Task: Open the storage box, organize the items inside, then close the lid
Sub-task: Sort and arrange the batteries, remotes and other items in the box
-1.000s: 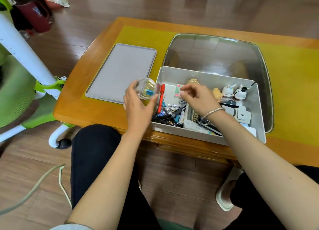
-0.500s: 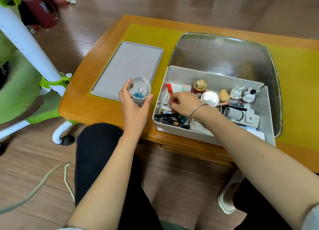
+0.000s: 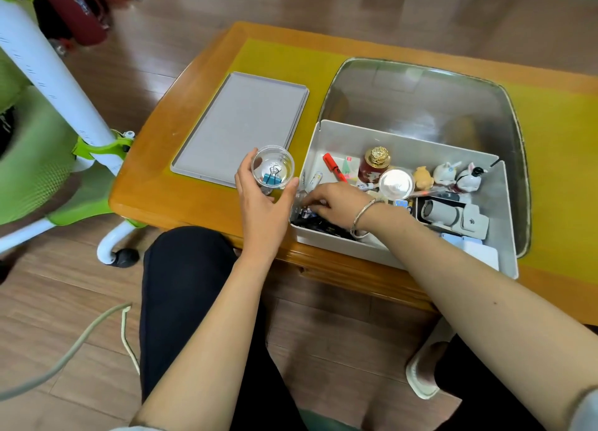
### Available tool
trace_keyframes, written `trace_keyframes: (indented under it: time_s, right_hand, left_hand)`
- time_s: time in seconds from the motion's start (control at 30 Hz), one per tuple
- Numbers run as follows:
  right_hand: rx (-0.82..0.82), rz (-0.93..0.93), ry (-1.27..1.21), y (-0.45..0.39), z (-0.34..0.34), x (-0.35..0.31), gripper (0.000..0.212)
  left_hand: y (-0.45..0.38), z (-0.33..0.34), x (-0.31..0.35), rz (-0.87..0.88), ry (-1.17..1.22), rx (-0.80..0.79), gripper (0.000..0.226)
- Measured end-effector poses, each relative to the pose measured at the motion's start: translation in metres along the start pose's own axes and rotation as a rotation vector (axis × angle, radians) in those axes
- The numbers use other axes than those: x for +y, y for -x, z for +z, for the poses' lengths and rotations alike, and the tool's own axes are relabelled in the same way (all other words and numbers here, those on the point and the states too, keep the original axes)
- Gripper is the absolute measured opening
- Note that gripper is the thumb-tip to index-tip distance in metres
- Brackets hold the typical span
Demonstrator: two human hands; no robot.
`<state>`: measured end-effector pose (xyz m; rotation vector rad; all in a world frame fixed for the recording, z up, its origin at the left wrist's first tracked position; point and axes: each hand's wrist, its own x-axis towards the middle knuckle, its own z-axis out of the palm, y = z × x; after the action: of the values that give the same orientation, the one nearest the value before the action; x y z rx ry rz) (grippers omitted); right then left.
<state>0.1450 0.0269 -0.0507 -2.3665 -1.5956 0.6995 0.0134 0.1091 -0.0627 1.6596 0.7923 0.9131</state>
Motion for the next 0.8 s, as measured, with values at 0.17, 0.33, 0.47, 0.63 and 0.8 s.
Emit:
trace_keyframes:
  time_s: [0.17,0.33,0.47,0.63,0.8]
  right_hand:
    - [-0.054,0.058,0.025,-0.004,-0.010,0.004,0.008]
    - [0.189,0.194,0.144,-0.007,-0.009,0.014,0.019]
    - [0.271,0.241,0.140,-0.007,-0.012,0.023,0.031]
    - [0.098,0.177,0.238,-0.012,-0.010,0.014,0.029]
    - [0.081,0.249,0.182,-0.021,-0.013,0.010,0.012]
  left_hand:
    - [0.002,0.000,-0.005,-0.024,-0.015,-0.030,0.073]
    - [0.003,-0.002,-0.009,-0.036,-0.048,-0.013,0.072]
    - [0.003,-0.004,-0.010,-0.037,-0.048,-0.006,0.072]
    - [0.005,-0.004,-0.008,-0.039,-0.036,-0.013,0.072]
    - [0.005,-0.008,-0.009,-0.047,-0.037,-0.013,0.071]
